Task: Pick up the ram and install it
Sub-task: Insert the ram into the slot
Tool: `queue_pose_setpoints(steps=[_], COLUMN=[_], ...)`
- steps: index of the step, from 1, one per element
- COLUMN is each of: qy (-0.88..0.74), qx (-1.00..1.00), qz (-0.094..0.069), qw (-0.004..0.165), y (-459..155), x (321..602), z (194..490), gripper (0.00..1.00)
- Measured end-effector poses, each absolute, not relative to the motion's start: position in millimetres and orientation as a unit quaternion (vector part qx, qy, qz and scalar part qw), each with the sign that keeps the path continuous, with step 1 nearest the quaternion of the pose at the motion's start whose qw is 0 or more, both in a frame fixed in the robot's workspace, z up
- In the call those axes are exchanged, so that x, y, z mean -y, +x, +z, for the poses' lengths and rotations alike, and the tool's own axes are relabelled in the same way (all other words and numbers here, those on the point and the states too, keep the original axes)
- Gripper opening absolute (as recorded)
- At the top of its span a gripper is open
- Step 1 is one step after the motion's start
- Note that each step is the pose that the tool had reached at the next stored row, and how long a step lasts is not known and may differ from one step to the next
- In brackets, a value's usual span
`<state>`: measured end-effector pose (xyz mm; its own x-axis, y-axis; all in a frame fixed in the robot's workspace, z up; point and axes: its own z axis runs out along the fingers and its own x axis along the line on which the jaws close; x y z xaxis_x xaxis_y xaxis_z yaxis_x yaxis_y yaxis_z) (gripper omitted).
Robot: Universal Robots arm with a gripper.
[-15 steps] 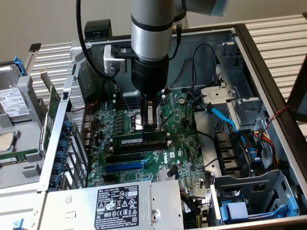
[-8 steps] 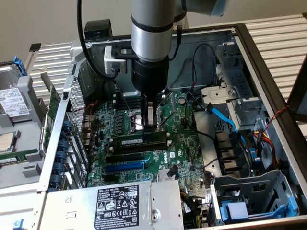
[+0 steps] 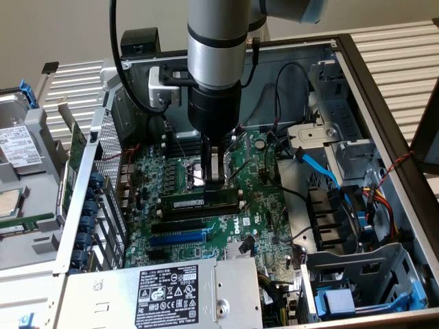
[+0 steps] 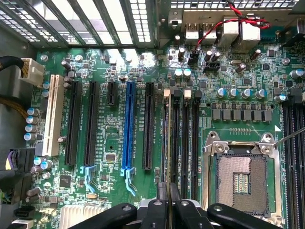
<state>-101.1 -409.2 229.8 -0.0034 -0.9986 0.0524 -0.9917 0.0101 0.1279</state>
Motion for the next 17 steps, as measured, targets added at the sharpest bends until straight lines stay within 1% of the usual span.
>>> queue_pose_setpoints(steps=[17], qy=[0.701], qx=[0.71], qz=[-0.027], qw=[0.064], y=[-101.1], x=[409.6], z=[229.7], gripper=[0.13])
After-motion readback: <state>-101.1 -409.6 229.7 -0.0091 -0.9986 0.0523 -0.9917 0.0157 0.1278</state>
